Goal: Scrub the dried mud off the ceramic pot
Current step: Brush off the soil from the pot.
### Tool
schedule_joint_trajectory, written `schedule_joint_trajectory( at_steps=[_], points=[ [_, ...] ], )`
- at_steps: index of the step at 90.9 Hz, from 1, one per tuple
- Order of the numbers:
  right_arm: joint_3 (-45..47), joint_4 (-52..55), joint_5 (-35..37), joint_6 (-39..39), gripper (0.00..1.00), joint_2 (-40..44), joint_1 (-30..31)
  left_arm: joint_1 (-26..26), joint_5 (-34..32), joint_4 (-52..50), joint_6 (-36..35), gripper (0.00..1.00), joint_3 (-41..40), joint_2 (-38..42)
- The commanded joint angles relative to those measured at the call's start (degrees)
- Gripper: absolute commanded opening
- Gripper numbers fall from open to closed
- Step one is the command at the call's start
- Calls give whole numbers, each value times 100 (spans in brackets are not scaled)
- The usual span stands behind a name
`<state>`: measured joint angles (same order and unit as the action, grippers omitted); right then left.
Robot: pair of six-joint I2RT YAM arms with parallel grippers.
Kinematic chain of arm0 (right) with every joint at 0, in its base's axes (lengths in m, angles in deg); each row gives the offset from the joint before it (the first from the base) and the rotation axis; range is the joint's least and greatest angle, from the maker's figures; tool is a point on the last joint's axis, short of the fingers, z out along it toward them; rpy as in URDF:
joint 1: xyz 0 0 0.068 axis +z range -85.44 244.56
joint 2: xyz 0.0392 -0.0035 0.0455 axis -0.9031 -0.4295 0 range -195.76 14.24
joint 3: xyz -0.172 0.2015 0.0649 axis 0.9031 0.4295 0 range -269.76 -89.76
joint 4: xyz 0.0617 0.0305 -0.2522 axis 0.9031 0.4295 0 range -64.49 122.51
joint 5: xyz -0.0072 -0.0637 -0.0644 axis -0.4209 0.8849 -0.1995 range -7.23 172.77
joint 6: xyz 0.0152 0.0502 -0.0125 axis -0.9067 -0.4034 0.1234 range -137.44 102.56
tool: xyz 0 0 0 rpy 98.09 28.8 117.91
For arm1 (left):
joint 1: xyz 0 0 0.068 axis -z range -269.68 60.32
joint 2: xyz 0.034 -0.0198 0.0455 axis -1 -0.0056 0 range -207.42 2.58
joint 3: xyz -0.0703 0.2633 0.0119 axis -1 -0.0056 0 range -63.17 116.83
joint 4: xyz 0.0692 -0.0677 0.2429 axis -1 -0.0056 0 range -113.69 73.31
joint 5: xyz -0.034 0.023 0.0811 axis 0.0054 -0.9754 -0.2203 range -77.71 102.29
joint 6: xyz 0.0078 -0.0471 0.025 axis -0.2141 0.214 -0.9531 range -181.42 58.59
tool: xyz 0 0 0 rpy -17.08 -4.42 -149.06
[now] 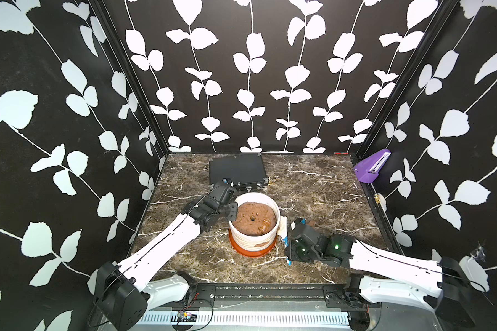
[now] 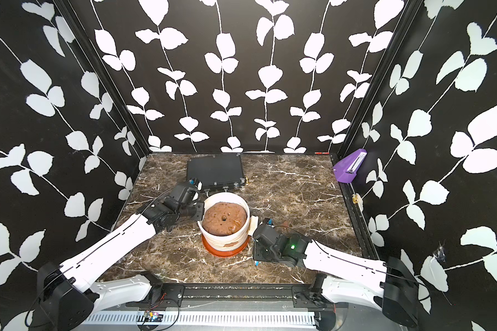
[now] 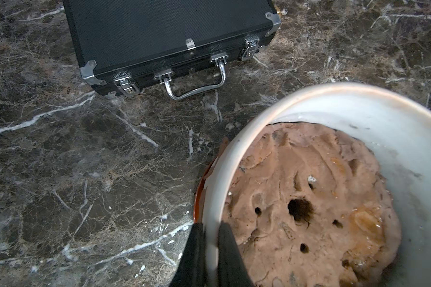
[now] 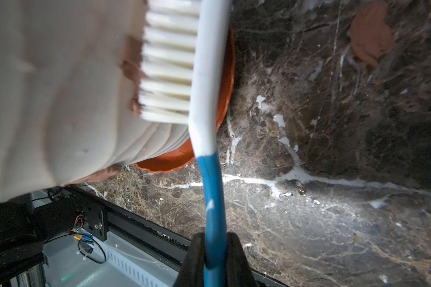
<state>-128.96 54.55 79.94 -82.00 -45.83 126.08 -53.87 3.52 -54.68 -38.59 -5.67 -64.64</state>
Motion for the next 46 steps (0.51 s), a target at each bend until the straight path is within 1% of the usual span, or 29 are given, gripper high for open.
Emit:
schedule_joint_trajectory(
  at_steps=[1,11,27,37,46],
  points=[
    [-163,-462,-103,83,0,268,106,-49,-120,150,-24,0,-81,-122],
    [-14,-445,-20,-44,0,499,117,-57,-141,161,1,0,-68,-142],
    [19,157,484,-82,0,1038,102,-61,-144,150,-23,0,-85,-111],
    [-73,454,682,10,0,1271,61,-48,-142,134,-41,0,-89,-59],
    [-230,891,848,162,0,1299,-78,-52,-144,143,-21,0,-115,-30]
  ],
)
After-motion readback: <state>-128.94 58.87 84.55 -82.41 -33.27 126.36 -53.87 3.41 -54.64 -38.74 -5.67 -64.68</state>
